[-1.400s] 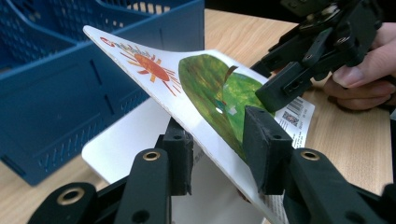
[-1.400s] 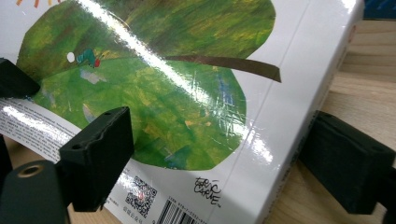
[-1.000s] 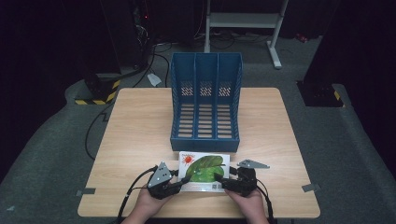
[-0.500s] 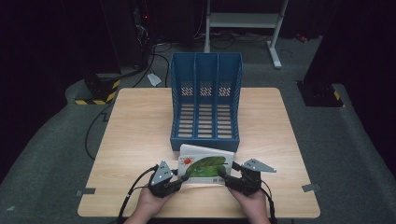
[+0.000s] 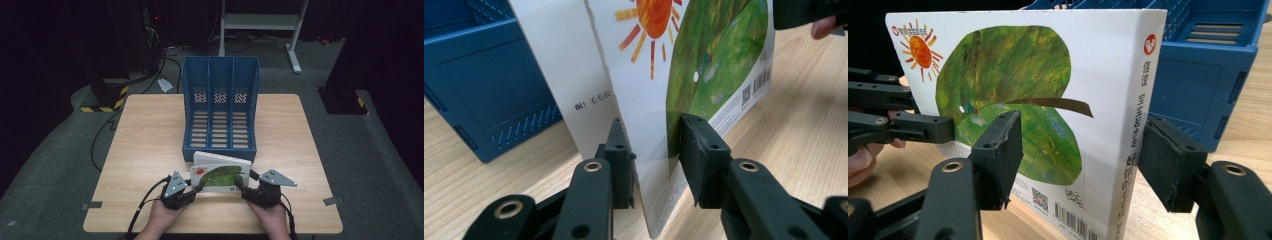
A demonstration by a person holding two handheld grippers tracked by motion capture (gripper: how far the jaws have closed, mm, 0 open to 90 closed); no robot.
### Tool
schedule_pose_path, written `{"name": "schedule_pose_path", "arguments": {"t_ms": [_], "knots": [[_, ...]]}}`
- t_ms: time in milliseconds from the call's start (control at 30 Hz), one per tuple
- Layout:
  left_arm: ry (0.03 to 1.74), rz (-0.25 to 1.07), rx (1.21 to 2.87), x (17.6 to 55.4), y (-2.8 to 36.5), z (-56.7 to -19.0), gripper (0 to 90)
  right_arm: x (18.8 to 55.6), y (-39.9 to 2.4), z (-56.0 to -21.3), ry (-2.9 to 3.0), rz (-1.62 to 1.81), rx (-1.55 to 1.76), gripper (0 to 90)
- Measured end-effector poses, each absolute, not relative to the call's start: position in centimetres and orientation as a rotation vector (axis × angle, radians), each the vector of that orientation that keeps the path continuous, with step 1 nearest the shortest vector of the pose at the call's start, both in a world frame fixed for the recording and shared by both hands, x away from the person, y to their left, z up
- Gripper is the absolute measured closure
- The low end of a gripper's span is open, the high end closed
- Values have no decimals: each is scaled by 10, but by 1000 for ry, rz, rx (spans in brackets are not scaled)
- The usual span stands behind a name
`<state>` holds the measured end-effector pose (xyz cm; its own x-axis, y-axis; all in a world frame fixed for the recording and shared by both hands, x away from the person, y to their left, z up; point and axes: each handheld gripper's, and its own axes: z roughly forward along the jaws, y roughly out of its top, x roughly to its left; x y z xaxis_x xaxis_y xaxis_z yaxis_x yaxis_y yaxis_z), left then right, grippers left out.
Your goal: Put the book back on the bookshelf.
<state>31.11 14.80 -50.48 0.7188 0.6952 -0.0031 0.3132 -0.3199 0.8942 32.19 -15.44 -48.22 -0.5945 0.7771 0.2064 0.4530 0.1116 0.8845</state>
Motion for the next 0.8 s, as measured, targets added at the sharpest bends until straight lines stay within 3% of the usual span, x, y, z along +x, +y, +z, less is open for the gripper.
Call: {"name": "schedule_pose_path", "arguments": {"t_ms": [800], "knots": [[773, 462, 1995, 309, 145, -513, 660, 312, -159, -488, 2112, 1475, 1187, 361]]}}
